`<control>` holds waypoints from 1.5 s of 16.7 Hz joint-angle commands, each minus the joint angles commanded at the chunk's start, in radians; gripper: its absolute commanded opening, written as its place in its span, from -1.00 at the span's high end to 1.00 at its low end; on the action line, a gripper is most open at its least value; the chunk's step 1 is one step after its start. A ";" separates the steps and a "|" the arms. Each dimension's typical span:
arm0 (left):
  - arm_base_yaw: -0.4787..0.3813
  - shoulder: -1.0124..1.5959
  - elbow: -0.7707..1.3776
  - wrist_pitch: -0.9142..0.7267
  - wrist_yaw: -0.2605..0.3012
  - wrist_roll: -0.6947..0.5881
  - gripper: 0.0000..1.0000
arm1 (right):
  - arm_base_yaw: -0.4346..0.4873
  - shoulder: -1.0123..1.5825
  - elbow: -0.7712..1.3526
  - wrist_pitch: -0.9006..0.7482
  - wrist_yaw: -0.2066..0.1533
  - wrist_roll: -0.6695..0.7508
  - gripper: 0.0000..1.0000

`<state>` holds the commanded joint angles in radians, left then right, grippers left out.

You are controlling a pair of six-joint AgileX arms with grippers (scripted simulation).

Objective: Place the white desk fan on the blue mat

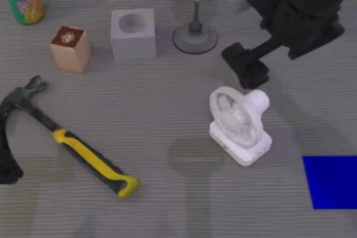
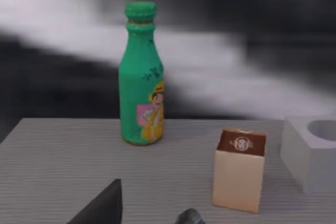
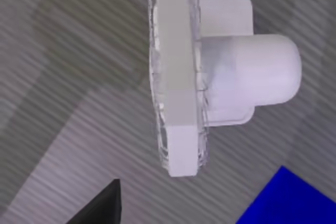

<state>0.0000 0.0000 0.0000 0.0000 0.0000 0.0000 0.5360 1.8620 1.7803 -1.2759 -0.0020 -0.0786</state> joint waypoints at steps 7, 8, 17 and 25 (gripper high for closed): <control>0.000 0.000 0.000 0.000 0.000 0.000 -1.00 | 0.070 0.296 0.284 -0.200 0.003 0.001 -1.00; 0.000 0.000 0.000 0.000 0.000 0.000 -1.00 | 0.071 0.298 0.286 -0.201 0.003 0.001 -1.00; 0.000 0.000 0.000 0.000 0.000 0.000 -1.00 | 0.070 0.291 0.176 -0.099 0.003 0.000 -1.00; 0.000 0.000 0.000 0.000 0.000 0.000 -1.00 | 0.072 0.288 0.072 0.003 0.003 0.003 -1.00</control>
<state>0.0000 0.0000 0.0000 0.0000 0.0000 0.0000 0.6085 2.1502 1.8525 -1.2731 0.0010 -0.0760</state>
